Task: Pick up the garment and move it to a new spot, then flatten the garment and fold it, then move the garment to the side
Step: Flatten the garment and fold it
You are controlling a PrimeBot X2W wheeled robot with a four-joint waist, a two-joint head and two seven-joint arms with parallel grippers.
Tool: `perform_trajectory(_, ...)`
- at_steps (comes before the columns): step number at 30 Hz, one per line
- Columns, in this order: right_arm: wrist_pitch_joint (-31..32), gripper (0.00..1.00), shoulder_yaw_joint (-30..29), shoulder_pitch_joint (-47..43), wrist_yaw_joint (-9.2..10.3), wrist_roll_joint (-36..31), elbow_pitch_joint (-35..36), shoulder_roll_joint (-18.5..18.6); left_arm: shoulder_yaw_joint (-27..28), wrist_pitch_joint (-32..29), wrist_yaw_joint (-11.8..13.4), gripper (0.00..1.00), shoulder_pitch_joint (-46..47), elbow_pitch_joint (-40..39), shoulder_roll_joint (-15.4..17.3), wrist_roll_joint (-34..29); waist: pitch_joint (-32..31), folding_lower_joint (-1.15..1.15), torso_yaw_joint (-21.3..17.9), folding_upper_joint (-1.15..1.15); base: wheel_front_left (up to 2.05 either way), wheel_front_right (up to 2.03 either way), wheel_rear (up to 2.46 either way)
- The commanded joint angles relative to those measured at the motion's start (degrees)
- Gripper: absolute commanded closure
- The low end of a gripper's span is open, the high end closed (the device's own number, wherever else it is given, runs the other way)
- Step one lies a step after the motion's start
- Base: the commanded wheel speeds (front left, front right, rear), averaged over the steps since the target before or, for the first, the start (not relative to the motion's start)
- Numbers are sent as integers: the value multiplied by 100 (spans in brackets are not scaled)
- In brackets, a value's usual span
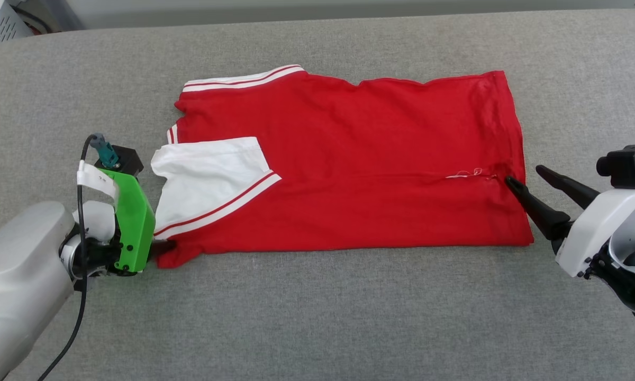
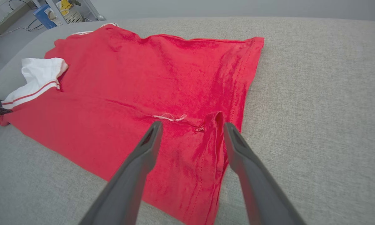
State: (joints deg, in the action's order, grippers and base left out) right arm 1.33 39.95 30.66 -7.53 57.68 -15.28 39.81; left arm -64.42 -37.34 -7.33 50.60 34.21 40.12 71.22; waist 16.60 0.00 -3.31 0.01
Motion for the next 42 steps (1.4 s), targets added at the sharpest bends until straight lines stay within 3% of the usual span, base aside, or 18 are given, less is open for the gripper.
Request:
perform_trajectory(1,31,0,-48,101,4,-66,46,44,-141,67,-15,100,-345,-18,-197,91,-43,0,10,-1,0,0,0)
perform_trajectory(8,549,0,-178,499,4,-321,249,423,-172,634,-15,100,-191,-306,-3,-27,-219,0,58,-1,0,0,0)
perform_trajectory(17,2431,0,-223,871,4,-424,369,783,-201,1316,-15,100,-78,-956,321,-181,-318,0,208,-1,0,0,0)
perform_trajectory(25,3598,0,-192,705,4,-411,-83,443,-266,1496,-15,100,54,-1240,407,-329,-160,0,342,-1,0,0,0)
perform_trajectory(41,3621,0,123,137,4,-594,-1212,-445,-323,1661,-15,100,89,-1214,332,-399,49,0,481,-1,0,0,0)
perform_trajectory(42,3538,64,120,134,4,-574,-1203,-456,-333,1666,-15,100,62,-1197,336,-384,36,0,471,-1,0,0,0)
